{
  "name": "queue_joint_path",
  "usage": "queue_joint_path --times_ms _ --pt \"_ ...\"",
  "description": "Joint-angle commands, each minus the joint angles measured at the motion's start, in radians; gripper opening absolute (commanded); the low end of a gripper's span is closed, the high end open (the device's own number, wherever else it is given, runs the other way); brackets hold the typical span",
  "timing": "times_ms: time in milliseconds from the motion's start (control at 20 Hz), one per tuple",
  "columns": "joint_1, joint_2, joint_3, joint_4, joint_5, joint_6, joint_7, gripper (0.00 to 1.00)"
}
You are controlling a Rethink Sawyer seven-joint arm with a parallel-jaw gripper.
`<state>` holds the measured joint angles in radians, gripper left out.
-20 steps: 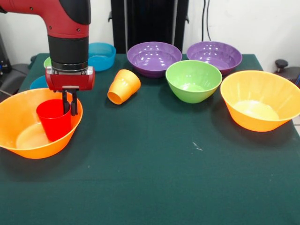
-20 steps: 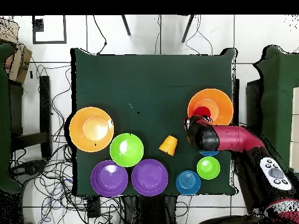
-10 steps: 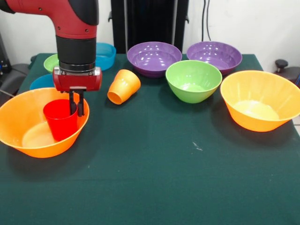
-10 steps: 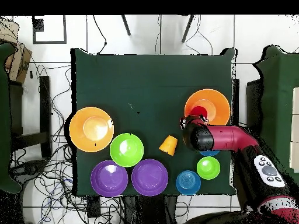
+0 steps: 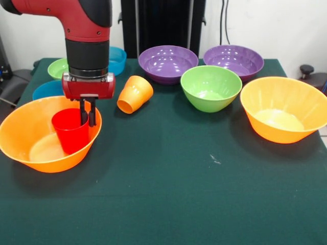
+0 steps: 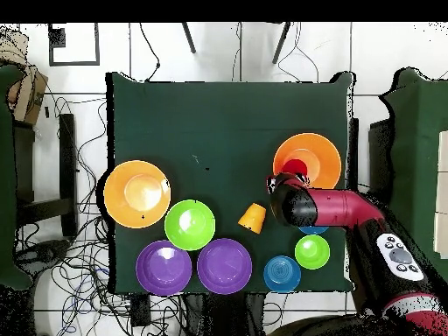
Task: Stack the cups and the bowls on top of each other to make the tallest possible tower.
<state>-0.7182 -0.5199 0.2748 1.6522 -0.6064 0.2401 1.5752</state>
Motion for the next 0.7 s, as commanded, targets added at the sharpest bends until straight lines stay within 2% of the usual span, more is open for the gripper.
queue_joint_path --times_ms 50,700 --pt "0.042 0.072 0.018 0.088 0.038 -0.03 0.154 0.0" --pt "0.078 0.084 -0.004 0.096 0.089 -0.068 0.175 0.0"
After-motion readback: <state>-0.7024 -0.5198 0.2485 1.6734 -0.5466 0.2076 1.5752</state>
